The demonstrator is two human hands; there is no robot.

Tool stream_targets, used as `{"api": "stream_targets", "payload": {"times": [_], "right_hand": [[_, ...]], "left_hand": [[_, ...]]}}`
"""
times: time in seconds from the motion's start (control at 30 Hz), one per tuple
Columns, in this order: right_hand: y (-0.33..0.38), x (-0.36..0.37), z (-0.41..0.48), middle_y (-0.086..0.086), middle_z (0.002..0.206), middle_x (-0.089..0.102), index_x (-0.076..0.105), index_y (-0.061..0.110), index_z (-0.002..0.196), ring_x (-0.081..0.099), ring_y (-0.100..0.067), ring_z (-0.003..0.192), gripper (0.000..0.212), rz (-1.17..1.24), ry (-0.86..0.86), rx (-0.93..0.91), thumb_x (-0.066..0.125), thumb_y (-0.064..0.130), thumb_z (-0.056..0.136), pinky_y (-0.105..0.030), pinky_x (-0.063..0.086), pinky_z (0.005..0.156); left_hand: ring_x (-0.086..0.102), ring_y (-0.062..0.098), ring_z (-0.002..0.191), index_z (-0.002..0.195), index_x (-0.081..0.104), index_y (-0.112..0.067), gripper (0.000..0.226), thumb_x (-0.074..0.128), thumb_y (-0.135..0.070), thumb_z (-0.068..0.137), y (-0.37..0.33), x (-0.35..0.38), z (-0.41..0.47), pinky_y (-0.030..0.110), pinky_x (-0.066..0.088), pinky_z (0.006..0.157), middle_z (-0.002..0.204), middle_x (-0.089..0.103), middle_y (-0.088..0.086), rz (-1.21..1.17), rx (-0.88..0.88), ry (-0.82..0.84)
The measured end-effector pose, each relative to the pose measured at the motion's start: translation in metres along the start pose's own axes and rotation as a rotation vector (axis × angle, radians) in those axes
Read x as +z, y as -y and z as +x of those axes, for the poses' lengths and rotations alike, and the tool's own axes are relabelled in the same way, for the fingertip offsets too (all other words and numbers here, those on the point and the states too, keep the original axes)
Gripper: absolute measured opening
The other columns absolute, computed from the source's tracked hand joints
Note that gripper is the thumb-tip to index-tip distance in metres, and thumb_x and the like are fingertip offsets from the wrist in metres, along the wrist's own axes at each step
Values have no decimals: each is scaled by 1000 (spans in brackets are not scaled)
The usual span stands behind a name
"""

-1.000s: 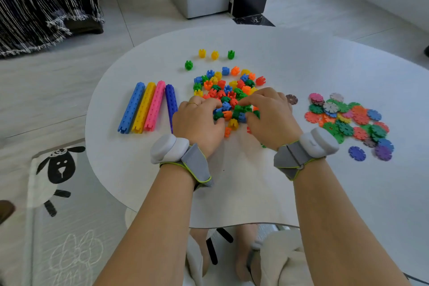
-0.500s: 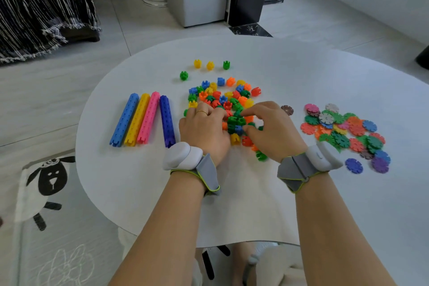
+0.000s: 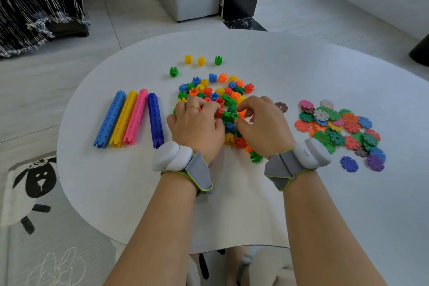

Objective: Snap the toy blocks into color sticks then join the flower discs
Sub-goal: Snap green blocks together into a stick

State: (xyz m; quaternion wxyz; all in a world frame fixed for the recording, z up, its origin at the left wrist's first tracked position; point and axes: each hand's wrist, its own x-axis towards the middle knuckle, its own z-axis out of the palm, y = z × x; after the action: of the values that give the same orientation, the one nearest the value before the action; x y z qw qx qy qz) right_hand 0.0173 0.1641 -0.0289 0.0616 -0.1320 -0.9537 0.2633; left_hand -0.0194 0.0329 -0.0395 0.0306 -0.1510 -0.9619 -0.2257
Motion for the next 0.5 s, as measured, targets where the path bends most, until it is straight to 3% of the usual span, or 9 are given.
{"api": "stream_targets", "payload": {"times": [0.17, 0.33, 0.5], "right_hand": [[1, 2, 9, -4, 113, 51, 62, 28, 116, 51, -24, 107, 34, -85, 90, 59, 61, 24, 81, -36, 44, 92], [3, 5, 11, -4, 112, 53, 67, 27, 110, 49, -26, 108, 28, -83, 37, 54, 61, 23, 83, -36, 42, 93], [4, 2, 10, 3, 104, 63, 66, 24, 106, 55, -18, 98, 22, -9, -12, 32, 61, 23, 85, -26, 41, 82]], "left_hand": [[29, 26, 121, 123, 55, -37, 32, 49, -33, 92, -6, 4, 9, 39, 26, 94, 129, 39, -4, 58, 31, 20], [26, 27, 123, 122, 55, -37, 34, 52, -37, 88, -10, 4, 12, 39, 24, 94, 134, 35, -4, 109, 43, 56], [26, 26, 122, 116, 59, -34, 30, 57, -35, 87, -8, 5, 11, 38, 23, 93, 134, 36, -5, 125, 53, 53]]}}
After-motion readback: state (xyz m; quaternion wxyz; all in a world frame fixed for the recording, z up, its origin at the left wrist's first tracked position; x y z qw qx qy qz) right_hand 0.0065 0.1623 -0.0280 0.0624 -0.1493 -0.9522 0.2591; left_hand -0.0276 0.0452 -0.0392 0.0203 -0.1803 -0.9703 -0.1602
